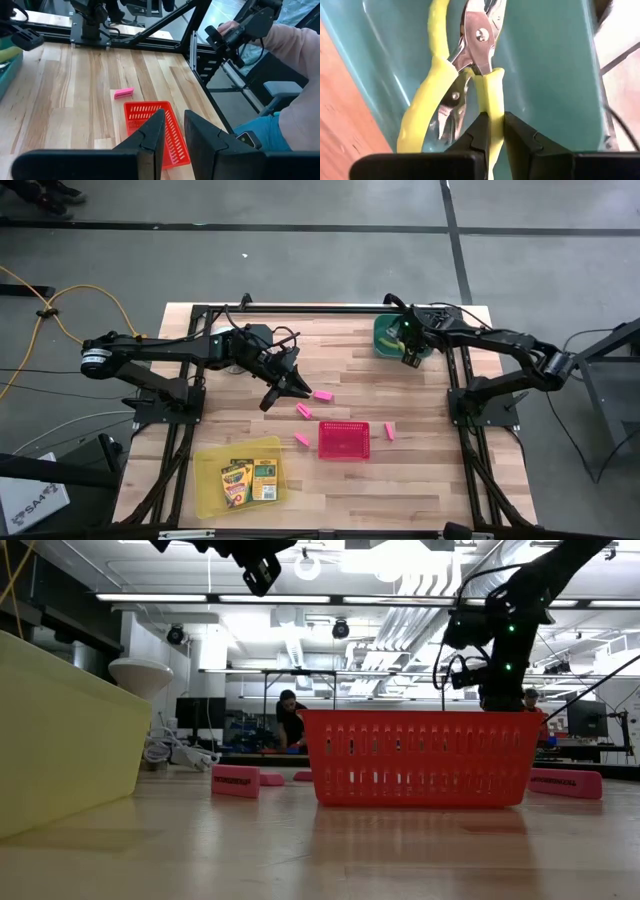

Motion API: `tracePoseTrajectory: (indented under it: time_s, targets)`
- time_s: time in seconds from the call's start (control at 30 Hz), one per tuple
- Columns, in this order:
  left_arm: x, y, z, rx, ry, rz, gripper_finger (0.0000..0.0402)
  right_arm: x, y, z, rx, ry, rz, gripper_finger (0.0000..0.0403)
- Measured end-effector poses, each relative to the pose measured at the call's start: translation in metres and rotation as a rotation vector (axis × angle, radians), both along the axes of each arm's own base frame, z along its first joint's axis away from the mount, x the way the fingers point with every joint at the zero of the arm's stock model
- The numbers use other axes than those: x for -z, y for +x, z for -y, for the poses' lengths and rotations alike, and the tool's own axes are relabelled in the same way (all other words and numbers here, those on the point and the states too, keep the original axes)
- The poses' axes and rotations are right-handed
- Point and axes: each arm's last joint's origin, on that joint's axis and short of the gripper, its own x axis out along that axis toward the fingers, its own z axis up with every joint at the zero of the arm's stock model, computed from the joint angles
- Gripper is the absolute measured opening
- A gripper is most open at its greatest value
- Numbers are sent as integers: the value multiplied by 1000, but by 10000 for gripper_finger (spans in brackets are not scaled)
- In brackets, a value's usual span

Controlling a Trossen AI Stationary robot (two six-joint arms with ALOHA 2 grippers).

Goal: Pick & Place School Supplies
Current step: Put the bright green hole punch into the green bin, then put the pink eraser into the red bin

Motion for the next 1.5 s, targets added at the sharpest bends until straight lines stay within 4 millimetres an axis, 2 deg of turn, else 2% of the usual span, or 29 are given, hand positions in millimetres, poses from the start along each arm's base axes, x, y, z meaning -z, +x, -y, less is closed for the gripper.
tracePoseTrajectory:
  time_s: [0.23,0.53,0.73,0.97,1.3,1.5]
  targets:
    - [0,0,0,0,0,0,68,-19,8,7,-2,-28,37,32]
    - [0,0,0,0,0,-1,68,-19,4,12,9,-8,56,32]
    - [0,0,0,0,0,-1,68,-4,3,22,37,43,21,32]
    - [0,0,0,1,0,-2,68,13,12,30,36,56,7,32]
    - [0,0,0,0,-1,-4,68,15,12,31,37,56,1,63]
    - [0,0,0,0,-1,-4,68,14,13,30,39,51,0,64]
